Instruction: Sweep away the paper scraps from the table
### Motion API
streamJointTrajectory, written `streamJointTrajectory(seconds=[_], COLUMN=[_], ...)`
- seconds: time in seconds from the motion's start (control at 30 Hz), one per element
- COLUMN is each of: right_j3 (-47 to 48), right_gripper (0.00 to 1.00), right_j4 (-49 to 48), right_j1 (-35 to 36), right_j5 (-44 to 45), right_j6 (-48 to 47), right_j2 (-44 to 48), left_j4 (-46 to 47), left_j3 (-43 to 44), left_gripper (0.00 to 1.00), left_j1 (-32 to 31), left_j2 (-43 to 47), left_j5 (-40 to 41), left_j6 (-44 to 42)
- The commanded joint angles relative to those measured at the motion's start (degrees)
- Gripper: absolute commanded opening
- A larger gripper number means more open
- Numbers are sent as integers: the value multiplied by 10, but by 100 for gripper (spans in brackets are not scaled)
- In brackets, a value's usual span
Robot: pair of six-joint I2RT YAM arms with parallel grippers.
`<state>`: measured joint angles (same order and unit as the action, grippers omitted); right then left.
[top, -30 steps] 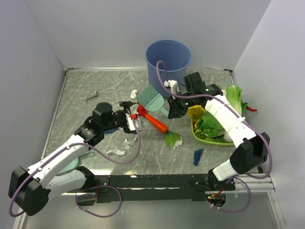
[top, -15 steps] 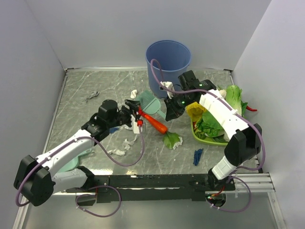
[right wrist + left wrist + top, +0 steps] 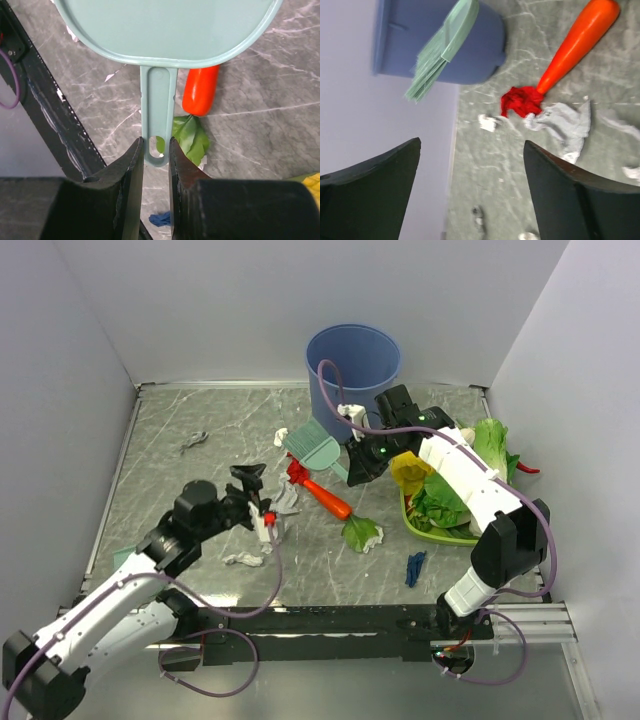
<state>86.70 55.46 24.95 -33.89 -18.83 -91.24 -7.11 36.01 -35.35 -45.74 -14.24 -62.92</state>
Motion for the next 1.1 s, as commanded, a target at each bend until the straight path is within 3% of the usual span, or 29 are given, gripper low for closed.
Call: streamJointTrajectory(seconds=[0.0,0.3,0.57,0.73,0.93,0.97,1.03,1.07], right_j3=[6,8,4,1,8,13,22,36], right_gripper=[0,0,0,0,0,11,49,55], right_j4=[-27,-32,-32,-27,-14,-12,-12,-9], right_j1=[8,51,69,75,74,76,59,43], right_j5=[-5,-2,7,4,8,8,8,-40], right_j6=[14,19,10,3,-23,-25,-10,-3], right_j2=[8,-6,1,4,12,14,15,18], left_j4=[111,180,171,156,139,139,143,143], left_j3=[-57,-12,10,29,49,51,56,60], left_gripper=[90,88,78,57,19,10,1,1], left_j1=[-3,-29,-43,-43,-45,-47,-48,-48], left_j2=[36,-85,-123,-139,-162,-167,-169,-173], left_j5=[-15,-33,-46,-40,-18,-13,-1,6], left_j6=[-100,-153,-179,-181,-161,-153,-110,-84])
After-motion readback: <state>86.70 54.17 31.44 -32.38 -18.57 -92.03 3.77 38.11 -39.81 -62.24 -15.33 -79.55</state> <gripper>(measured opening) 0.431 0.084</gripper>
